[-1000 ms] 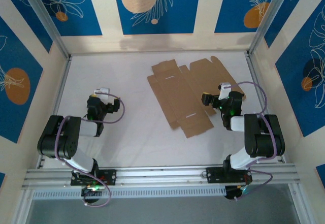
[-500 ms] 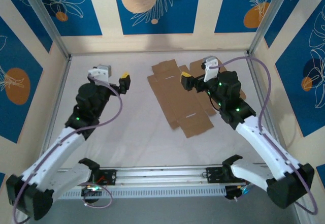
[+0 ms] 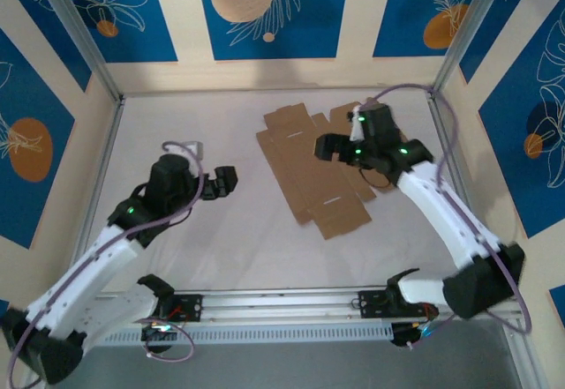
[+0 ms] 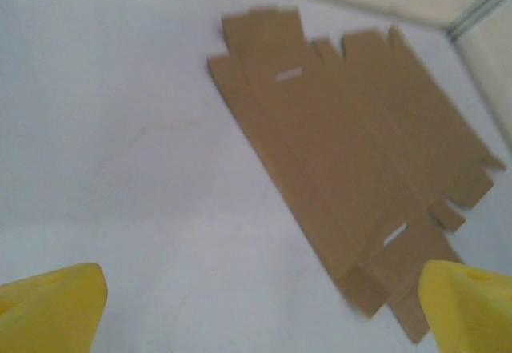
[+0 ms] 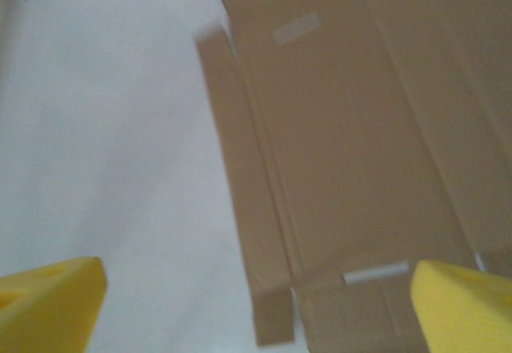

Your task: Fold the paper box

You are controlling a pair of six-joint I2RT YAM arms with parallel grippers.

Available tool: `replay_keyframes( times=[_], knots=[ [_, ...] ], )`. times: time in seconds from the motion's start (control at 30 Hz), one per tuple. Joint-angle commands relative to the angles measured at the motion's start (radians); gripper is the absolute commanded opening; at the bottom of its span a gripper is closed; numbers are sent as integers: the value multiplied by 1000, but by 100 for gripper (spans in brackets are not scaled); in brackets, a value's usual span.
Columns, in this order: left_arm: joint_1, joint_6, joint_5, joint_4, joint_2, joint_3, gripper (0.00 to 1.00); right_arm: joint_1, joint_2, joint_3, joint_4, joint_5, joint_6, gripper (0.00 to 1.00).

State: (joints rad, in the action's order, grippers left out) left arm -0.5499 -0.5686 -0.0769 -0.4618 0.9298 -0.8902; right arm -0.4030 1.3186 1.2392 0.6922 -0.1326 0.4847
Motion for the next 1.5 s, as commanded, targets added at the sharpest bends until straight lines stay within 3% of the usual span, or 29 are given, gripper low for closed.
replay_keyframes(
  times=[0.0,0.1,0.3,0.4,0.43,0.57,0.7,0.83,1.03,1.13,1.27,1.33,1.47],
  knots=[
    [7,-22,112,-82,61,-48,100,-40,142,29,147,-120,-28,89],
    [7,-13,96,-55,36,-13,100,-26,286,63,156,-101,-20,72],
    [19,-41,71,-33,-3,36,100,67,493,93,157,-94,1,21],
    [28,-59,82,-43,15,32,100,76,547,97,167,-72,25,5],
    [31,-65,86,-41,23,32,100,71,557,91,166,-65,36,4],
    [56,-140,120,-5,55,60,100,43,578,51,145,-38,96,2],
    [99,-281,205,132,106,153,100,10,589,21,96,35,137,2],
    [128,-400,317,319,214,234,100,-16,616,3,26,161,185,3],
    [130,-469,368,454,371,252,94,-87,640,-2,-102,375,234,7],
    [130,-483,349,457,385,249,92,-125,617,42,-62,339,221,16],
    [132,-486,316,396,376,234,91,-141,518,51,-14,336,165,40],
    [136,-486,315,386,362,240,90,-185,473,62,26,294,55,52],
    [174,-472,309,326,300,254,90,-356,406,70,62,-78,-316,54]
  ],
)
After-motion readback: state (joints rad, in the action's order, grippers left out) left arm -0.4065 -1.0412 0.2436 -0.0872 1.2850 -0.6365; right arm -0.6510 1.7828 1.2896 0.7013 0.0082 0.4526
